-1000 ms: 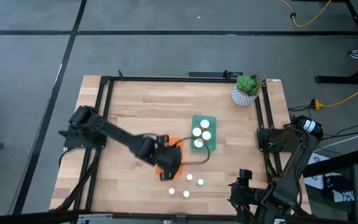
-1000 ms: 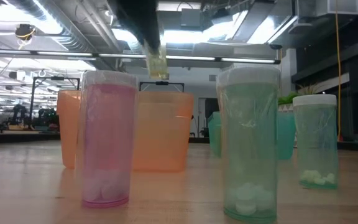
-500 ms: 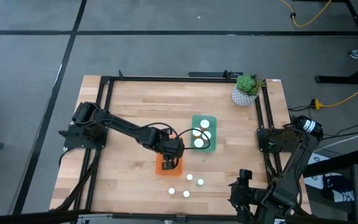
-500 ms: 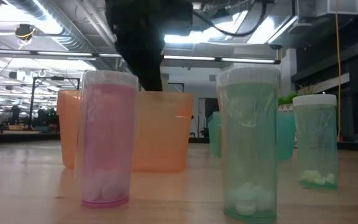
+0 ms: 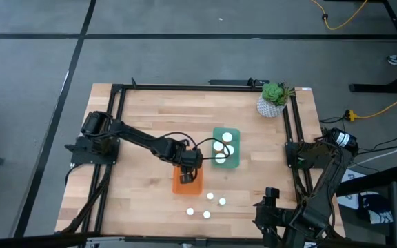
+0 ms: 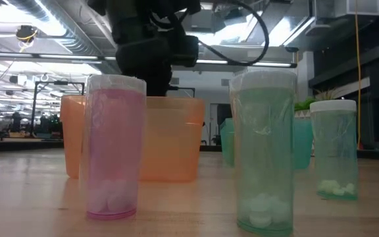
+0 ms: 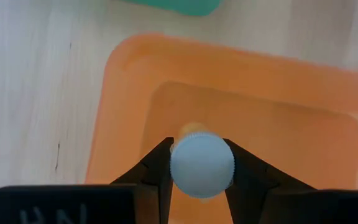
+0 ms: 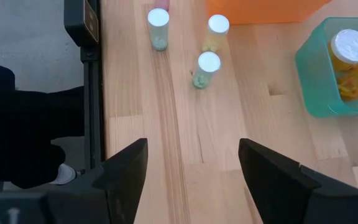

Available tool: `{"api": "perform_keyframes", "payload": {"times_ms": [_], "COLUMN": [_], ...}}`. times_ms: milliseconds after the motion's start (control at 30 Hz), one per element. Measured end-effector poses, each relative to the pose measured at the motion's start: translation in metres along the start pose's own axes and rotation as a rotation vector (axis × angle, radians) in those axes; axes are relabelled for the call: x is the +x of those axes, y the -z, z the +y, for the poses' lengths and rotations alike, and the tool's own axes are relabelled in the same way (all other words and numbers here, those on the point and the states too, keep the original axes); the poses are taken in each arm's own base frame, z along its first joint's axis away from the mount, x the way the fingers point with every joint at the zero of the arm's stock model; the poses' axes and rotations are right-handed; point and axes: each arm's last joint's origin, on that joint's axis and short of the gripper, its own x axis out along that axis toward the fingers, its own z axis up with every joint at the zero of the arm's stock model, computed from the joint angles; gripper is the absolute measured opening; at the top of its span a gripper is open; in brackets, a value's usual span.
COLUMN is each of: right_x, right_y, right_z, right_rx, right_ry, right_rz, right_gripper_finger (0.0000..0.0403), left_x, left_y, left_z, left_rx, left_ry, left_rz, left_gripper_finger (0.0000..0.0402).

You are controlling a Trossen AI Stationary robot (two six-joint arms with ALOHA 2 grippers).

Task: Pick and place medicine bottles into bin by pill shape (circle, oval)
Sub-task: Put the small yellow tablet bottle into the orange bin

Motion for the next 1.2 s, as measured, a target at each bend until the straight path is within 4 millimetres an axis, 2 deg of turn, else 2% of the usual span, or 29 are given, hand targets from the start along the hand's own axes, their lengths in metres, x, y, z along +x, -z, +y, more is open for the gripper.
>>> {"api": "perform_keyframes", "payload": {"times_ms": [433, 933, 1200], "right_x": [0.0000, 0.0000, 0.0000], "right_y": [-0.0001, -0.0001, -0.0001], "right_z": [0.0000, 0.0000, 0.0000], "right_rx": [-0.001, 0.001, 0.001], "right_ry": [0.000, 0.000, 0.000], "right_rz": [0.000, 0.000, 0.000], "right_gripper_finger": [0.0255, 0.0255, 0.0255], "left_x": [0.0010, 0.0011, -0.0015], "left_y": [0.0012, 0.0010, -0.0029], "left_z": [0.0010, 0.0015, 0.0023], "left_rx": [-0.010, -0.016, -0.012], "left_ry": [0.025, 0.026, 0.010], "left_rz": [0.018, 0.018, 0.002], "left_gripper_finger": [0.0114, 0.0162, 0.0169]}}
